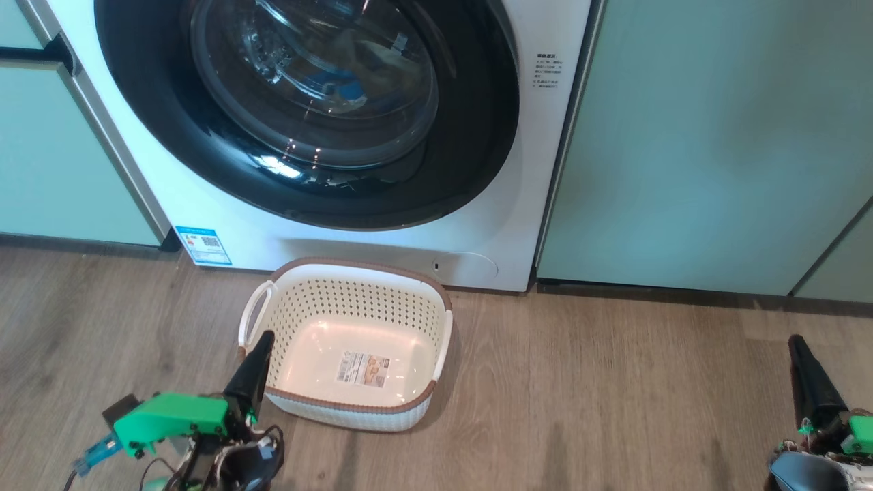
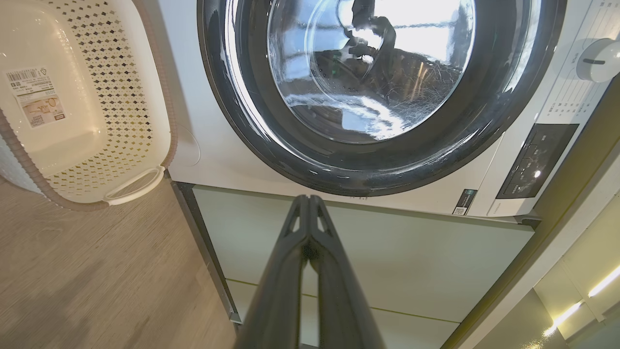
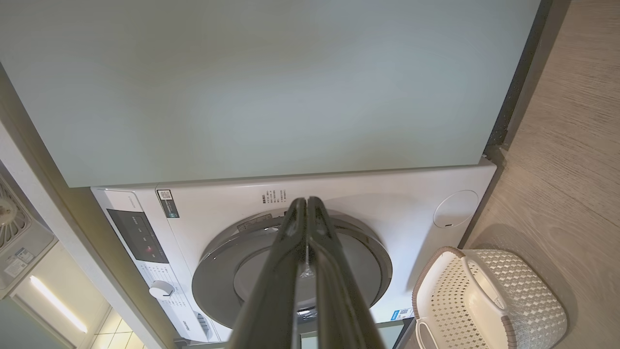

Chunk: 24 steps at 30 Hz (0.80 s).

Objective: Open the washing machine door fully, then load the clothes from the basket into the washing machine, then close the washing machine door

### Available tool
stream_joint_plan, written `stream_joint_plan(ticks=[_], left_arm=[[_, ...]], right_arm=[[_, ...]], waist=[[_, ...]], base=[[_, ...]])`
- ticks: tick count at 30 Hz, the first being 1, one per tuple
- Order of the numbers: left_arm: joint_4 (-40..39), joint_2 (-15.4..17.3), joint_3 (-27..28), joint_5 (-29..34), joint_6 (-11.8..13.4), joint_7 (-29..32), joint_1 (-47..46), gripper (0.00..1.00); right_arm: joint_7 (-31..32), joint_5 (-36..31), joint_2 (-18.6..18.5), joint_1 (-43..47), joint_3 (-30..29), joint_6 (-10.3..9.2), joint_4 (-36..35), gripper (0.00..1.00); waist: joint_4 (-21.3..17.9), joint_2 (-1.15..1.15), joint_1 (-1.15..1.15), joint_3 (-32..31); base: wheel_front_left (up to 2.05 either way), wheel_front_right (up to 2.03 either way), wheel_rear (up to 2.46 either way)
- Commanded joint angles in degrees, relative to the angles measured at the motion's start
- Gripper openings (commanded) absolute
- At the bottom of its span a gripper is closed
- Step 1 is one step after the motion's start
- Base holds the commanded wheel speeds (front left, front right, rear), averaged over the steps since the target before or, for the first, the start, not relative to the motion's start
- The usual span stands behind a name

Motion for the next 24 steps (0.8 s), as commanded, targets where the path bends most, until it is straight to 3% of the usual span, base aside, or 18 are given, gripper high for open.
stream_joint_plan(ticks=[1, 24], left_arm=[[-1.62, 0.39, 2.03, -0.30, -0.51, 0.35, -3.21, 0.00], [-1.62, 0.39, 2.02, -0.30, -0.51, 0.35, -3.21, 0.00]], right_arm=[[0.35, -0.36, -0.30, -3.14, 0.88, -0.16, -1.81, 0.00], [0.43, -0.45, -0.23, -3.15, 0.78, -0.16, -1.80, 0.00]], waist=[[0.00, 0.00, 0.00, 0.00], [0.00, 0.00, 0.00, 0.00]], base=[[0.00, 0.00, 0.00], [0.00, 0.00, 0.00]])
